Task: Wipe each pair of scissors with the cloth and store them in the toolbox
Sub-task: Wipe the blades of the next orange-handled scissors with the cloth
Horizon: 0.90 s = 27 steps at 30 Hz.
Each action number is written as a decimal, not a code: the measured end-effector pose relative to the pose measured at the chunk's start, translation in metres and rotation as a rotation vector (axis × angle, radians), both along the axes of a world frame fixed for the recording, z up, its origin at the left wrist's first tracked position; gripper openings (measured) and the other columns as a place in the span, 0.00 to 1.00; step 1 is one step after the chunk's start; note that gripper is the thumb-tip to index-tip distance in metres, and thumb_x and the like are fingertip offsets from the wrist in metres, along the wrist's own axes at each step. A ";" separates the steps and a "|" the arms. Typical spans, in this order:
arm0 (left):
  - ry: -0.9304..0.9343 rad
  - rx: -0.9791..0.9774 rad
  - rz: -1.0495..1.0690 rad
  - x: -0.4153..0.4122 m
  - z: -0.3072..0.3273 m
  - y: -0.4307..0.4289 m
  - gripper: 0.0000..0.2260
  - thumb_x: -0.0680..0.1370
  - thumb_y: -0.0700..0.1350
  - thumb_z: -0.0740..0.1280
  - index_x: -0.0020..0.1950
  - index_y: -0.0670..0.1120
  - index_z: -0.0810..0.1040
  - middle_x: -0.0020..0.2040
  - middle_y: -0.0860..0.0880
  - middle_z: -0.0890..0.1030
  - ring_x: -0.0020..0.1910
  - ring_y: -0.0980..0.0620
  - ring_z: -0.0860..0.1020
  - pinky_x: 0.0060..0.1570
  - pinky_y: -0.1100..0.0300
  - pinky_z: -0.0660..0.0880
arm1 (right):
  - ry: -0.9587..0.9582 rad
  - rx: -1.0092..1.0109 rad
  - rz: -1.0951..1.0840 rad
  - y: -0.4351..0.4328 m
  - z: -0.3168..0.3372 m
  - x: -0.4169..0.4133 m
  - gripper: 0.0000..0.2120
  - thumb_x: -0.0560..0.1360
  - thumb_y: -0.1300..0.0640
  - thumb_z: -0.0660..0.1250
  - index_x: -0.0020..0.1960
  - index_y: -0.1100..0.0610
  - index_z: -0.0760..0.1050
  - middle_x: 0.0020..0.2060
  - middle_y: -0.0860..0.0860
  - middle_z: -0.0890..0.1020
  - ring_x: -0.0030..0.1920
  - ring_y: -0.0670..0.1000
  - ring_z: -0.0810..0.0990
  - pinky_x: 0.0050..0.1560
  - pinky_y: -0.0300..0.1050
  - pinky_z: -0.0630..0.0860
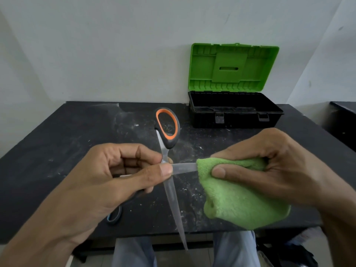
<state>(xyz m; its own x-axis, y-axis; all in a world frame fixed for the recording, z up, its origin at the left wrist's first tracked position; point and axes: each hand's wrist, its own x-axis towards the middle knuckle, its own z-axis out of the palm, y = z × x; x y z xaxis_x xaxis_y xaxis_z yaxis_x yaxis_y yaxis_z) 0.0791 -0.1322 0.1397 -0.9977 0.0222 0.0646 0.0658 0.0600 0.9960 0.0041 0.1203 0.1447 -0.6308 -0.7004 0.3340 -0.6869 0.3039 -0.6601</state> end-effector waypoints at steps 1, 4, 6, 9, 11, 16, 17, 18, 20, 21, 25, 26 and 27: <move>0.016 -0.013 -0.001 0.000 0.001 -0.001 0.16 0.57 0.53 0.78 0.38 0.44 0.86 0.29 0.50 0.80 0.25 0.59 0.75 0.26 0.72 0.70 | -0.006 0.005 -0.011 0.000 0.001 0.000 0.10 0.78 0.51 0.74 0.57 0.51 0.88 0.49 0.38 0.89 0.45 0.39 0.89 0.39 0.41 0.86; 0.075 -0.069 -0.011 0.000 0.003 -0.001 0.16 0.59 0.54 0.78 0.39 0.44 0.86 0.29 0.51 0.80 0.26 0.59 0.76 0.26 0.74 0.70 | -0.031 0.031 -0.019 -0.009 0.004 0.003 0.10 0.79 0.50 0.72 0.57 0.51 0.89 0.46 0.41 0.90 0.43 0.42 0.89 0.37 0.45 0.85; 0.086 -0.084 -0.007 0.001 0.004 -0.002 0.16 0.59 0.54 0.77 0.39 0.44 0.86 0.29 0.51 0.81 0.26 0.59 0.76 0.27 0.74 0.70 | -0.074 0.038 -0.011 -0.010 0.007 0.005 0.11 0.79 0.49 0.70 0.55 0.51 0.89 0.44 0.44 0.90 0.41 0.44 0.89 0.36 0.43 0.84; 0.101 -0.082 0.030 0.002 0.005 -0.005 0.18 0.59 0.55 0.77 0.40 0.44 0.86 0.30 0.49 0.81 0.26 0.59 0.76 0.28 0.74 0.71 | -0.102 0.007 -0.037 -0.006 0.011 0.003 0.10 0.79 0.48 0.69 0.50 0.48 0.89 0.38 0.45 0.89 0.35 0.45 0.87 0.30 0.40 0.81; 0.105 -0.073 0.024 0.000 0.005 -0.003 0.16 0.60 0.53 0.78 0.39 0.44 0.86 0.29 0.50 0.81 0.26 0.59 0.76 0.27 0.74 0.70 | -0.071 -0.003 -0.050 -0.010 0.010 0.003 0.12 0.79 0.46 0.69 0.47 0.50 0.89 0.35 0.48 0.87 0.31 0.45 0.85 0.27 0.43 0.78; 0.095 -0.066 -0.032 -0.001 0.006 0.004 0.14 0.60 0.53 0.78 0.38 0.45 0.86 0.30 0.51 0.81 0.27 0.59 0.76 0.28 0.73 0.71 | -0.137 0.011 0.009 -0.013 0.012 0.006 0.15 0.80 0.49 0.68 0.43 0.57 0.86 0.32 0.54 0.84 0.29 0.51 0.81 0.26 0.41 0.75; 0.095 -0.063 -0.018 -0.001 0.006 0.002 0.15 0.60 0.53 0.78 0.39 0.44 0.86 0.29 0.51 0.81 0.27 0.59 0.76 0.27 0.74 0.70 | -0.148 0.005 -0.003 -0.010 0.015 0.005 0.14 0.80 0.50 0.68 0.43 0.56 0.87 0.33 0.53 0.85 0.29 0.50 0.82 0.26 0.41 0.75; 0.094 -0.059 -0.007 -0.002 0.006 0.001 0.14 0.61 0.52 0.78 0.39 0.44 0.86 0.29 0.51 0.80 0.26 0.60 0.75 0.27 0.74 0.70 | -0.161 -0.004 -0.017 -0.007 0.017 0.004 0.13 0.80 0.50 0.68 0.43 0.55 0.87 0.33 0.54 0.85 0.29 0.50 0.84 0.25 0.43 0.77; 0.084 -0.059 -0.010 -0.004 0.005 0.003 0.12 0.62 0.50 0.79 0.39 0.44 0.86 0.30 0.50 0.81 0.27 0.59 0.76 0.27 0.74 0.70 | -0.170 0.000 -0.031 -0.009 0.016 0.002 0.15 0.80 0.48 0.68 0.43 0.56 0.87 0.33 0.55 0.85 0.30 0.54 0.84 0.25 0.50 0.77; 0.085 -0.061 -0.025 -0.006 0.004 0.006 0.12 0.62 0.50 0.79 0.38 0.45 0.86 0.31 0.49 0.82 0.28 0.59 0.76 0.28 0.74 0.71 | -0.170 0.008 -0.023 -0.013 0.013 0.003 0.16 0.80 0.47 0.68 0.43 0.58 0.86 0.32 0.56 0.84 0.30 0.56 0.82 0.25 0.52 0.75; 0.071 -0.032 -0.032 -0.007 0.000 0.008 0.13 0.59 0.53 0.78 0.38 0.47 0.86 0.33 0.47 0.84 0.30 0.59 0.78 0.31 0.71 0.74 | -0.291 -0.062 0.019 -0.020 0.003 0.004 0.18 0.80 0.49 0.69 0.42 0.63 0.85 0.31 0.59 0.81 0.27 0.52 0.76 0.26 0.45 0.72; 0.062 -0.032 -0.029 -0.006 0.000 0.006 0.13 0.58 0.53 0.78 0.38 0.47 0.86 0.34 0.46 0.85 0.30 0.59 0.78 0.31 0.71 0.74 | -0.337 -0.083 0.024 -0.018 0.001 0.003 0.17 0.80 0.50 0.69 0.42 0.63 0.85 0.30 0.59 0.81 0.27 0.49 0.76 0.26 0.43 0.72; 0.051 -0.030 -0.021 -0.005 0.000 0.004 0.14 0.58 0.53 0.78 0.37 0.47 0.86 0.35 0.45 0.85 0.29 0.58 0.78 0.31 0.71 0.74 | -0.377 -0.100 0.028 -0.016 0.000 0.003 0.17 0.81 0.51 0.69 0.41 0.62 0.85 0.29 0.57 0.80 0.28 0.47 0.77 0.27 0.41 0.72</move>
